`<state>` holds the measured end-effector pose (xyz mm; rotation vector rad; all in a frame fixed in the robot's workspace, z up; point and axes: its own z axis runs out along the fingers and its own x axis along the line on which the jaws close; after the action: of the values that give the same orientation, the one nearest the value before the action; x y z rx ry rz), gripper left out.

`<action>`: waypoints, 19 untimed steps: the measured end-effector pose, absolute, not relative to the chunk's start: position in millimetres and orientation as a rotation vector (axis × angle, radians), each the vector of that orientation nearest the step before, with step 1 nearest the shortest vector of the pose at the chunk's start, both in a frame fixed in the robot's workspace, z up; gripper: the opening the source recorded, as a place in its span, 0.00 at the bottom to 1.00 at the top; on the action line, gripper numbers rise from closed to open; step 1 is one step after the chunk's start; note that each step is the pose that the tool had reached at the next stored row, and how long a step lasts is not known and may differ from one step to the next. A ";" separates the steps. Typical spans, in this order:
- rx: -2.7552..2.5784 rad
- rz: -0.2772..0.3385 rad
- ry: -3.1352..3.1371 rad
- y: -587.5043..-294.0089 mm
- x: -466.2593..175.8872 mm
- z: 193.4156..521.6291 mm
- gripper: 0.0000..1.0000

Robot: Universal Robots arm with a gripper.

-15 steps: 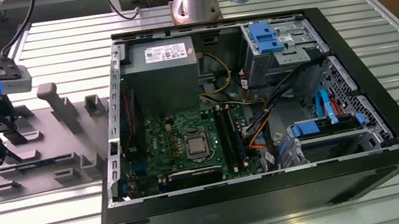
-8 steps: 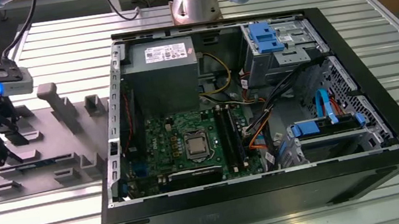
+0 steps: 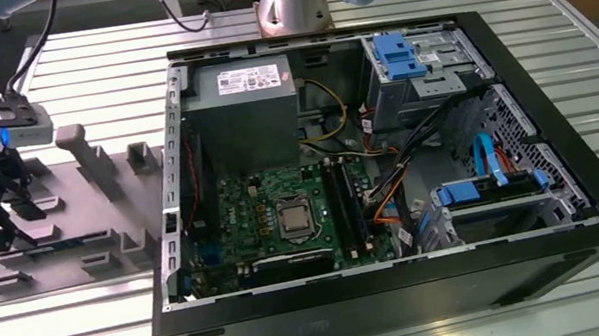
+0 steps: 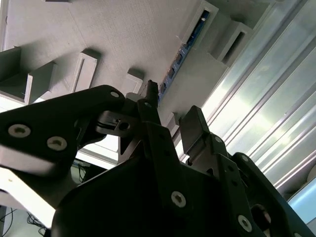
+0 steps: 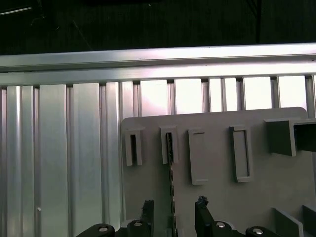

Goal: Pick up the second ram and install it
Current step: 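Pick up the second ram and move it above second insertion slot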

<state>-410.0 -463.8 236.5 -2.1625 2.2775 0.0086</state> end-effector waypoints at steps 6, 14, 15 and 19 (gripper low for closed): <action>-2.163 0.009 2.277 -463.8 -410.0 236.8 0.45; -2.162 0.009 2.277 -463.8 -409.9 243.0 0.45; -2.162 0.009 2.277 -463.8 -410.0 243.1 0.45; -2.163 0.009 2.277 -463.8 -410.0 243.0 0.45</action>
<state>-410.0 -463.8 243.0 -2.1625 2.2775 0.0087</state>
